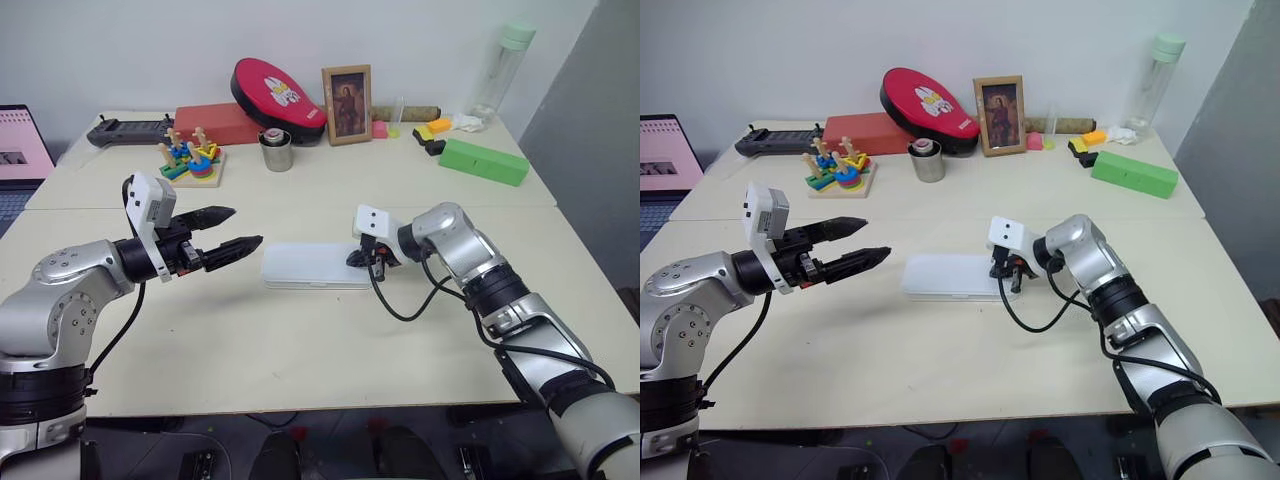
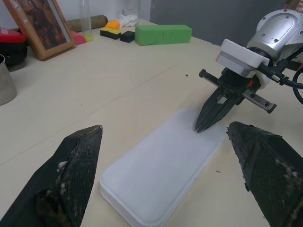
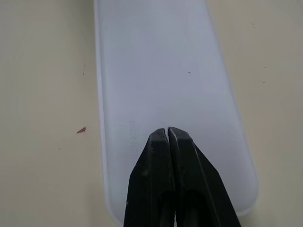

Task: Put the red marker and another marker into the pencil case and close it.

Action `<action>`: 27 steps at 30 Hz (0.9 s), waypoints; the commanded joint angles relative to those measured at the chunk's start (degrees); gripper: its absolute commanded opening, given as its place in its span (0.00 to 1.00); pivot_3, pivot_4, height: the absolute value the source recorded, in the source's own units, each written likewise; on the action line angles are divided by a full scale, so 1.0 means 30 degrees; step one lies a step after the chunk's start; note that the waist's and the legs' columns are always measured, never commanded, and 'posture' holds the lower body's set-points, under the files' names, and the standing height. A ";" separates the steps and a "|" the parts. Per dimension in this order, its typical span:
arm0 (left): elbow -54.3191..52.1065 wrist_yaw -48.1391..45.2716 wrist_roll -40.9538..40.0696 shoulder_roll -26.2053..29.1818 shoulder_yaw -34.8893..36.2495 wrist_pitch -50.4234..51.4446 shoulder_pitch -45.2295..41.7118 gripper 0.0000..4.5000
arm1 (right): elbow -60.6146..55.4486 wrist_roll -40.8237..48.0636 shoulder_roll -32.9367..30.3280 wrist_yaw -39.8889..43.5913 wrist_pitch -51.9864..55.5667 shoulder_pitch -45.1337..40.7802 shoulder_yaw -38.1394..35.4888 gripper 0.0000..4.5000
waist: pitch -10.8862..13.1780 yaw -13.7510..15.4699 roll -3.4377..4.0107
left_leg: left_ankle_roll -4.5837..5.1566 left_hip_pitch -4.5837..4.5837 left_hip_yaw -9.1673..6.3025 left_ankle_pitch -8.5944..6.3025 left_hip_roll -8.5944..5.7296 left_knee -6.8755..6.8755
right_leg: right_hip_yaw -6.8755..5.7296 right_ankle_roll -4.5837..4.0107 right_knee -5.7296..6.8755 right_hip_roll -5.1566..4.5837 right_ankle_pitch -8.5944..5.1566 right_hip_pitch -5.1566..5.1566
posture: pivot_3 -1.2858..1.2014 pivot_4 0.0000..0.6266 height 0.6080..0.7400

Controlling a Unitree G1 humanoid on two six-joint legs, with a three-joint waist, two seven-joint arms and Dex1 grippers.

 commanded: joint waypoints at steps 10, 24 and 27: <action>-0.0612 -0.0513 -0.0194 0.0465 -0.0107 0.0317 -0.0170 1.00 | 0.0409 -0.1077 -0.0325 -0.0691 0.0131 0.0691 0.1009 0.01 | -0.0003 0.0007 -0.0004 | -0.0001 0.0081 -0.0003 -0.0002 0.0000 -0.0001 | 0.0000 0.0002 0.0001 0.0000 -0.0001 0.0003 | 0.52 0.24 1.00; -0.0357 -0.0319 -0.0081 0.0450 -0.0160 0.0297 -0.0191 1.00 | -0.0713 0.0357 -0.0119 -0.0432 0.0789 0.0859 -0.0197 0.01 | -0.0009 0.0086 -0.0016 | -0.0010 0.0110 -0.0004 0.0004 0.0002 0.0009 | 0.0002 0.0020 0.0002 0.0000 0.0004 0.0018 | 0.52 0.24 1.00; 0.0043 0.0247 0.0291 0.0338 0.0013 0.0093 -0.0259 1.00 | -0.1595 0.1874 -0.0184 -0.0588 0.1611 0.0583 -0.1985 0.01 | -0.0003 0.0084 -0.0028 | -0.0011 0.0085 -0.0002 0.0002 0.0001 0.0000 | 0.0002 0.0016 -0.0007 -0.0001 0.0004 0.0005 | 0.52 0.24 1.00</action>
